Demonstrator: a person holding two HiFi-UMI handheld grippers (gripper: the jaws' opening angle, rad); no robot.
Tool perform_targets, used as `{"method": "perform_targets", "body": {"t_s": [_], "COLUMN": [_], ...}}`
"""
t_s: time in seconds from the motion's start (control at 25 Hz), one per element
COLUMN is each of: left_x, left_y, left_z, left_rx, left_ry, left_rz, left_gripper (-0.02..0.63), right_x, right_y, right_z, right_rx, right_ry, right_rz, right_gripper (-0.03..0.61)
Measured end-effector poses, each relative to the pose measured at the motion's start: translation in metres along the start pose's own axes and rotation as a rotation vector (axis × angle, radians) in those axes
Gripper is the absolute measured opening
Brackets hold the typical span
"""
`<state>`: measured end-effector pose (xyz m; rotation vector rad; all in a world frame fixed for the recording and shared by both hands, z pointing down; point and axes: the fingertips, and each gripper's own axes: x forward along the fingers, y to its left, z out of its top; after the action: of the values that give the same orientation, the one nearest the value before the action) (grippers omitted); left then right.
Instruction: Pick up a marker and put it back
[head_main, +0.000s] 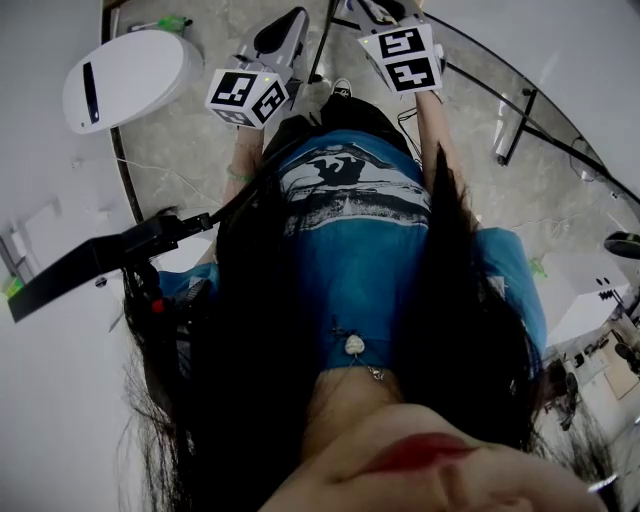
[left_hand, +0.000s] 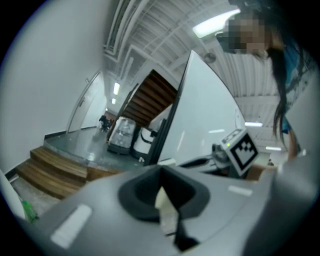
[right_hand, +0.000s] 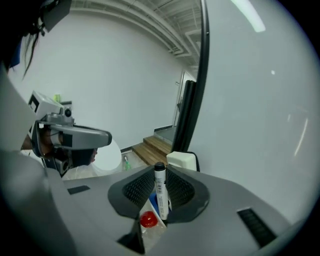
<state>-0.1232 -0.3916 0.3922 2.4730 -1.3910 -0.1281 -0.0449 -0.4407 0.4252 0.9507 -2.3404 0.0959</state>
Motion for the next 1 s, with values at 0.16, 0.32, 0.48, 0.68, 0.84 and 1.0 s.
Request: {"method": "perform_targets", "body": {"t_s": [0.16,0.32,0.48,0.68,0.84,1.0], "left_x": [0.002,0.004,0.008,0.006,0.005,0.006], "left_y": [-0.006,-0.015,-0.025,-0.034,-0.038,-0.044], "left_z": [-0.001,-0.002,-0.005,-0.009,-0.015,-0.018], "left_rx": [0.004,0.003,0.006,-0.001,-0.001,0.032], "left_ry": [0.003,0.009,0.019,0.031,0.049,0.074], "left_rz": [-0.023,-0.053,-0.092,-0.133,-0.159,-0.177], "left_gripper": [0.002,0.002,0.003,0.003,0.002,0.002], "right_x": [-0.019,-0.045,-0.075,-0.112,-0.132,-0.143], "right_y": [-0.018,-0.034,-0.047,-0.055,-0.056,-0.058], "right_z": [0.006,0.018,0.029,0.040,0.043,0.044], "right_rx": [0.110,0.204,0.262,0.292,0.298,0.308], "right_ry": [-0.071,-0.176,-0.277,-0.374,-0.407,-0.425], "right_rz": [-0.052,-0.099,-0.151,-0.210,-0.249,-0.271], "right_gripper": [0.072,0.071,0.069,0.069,0.069,0.069]}}
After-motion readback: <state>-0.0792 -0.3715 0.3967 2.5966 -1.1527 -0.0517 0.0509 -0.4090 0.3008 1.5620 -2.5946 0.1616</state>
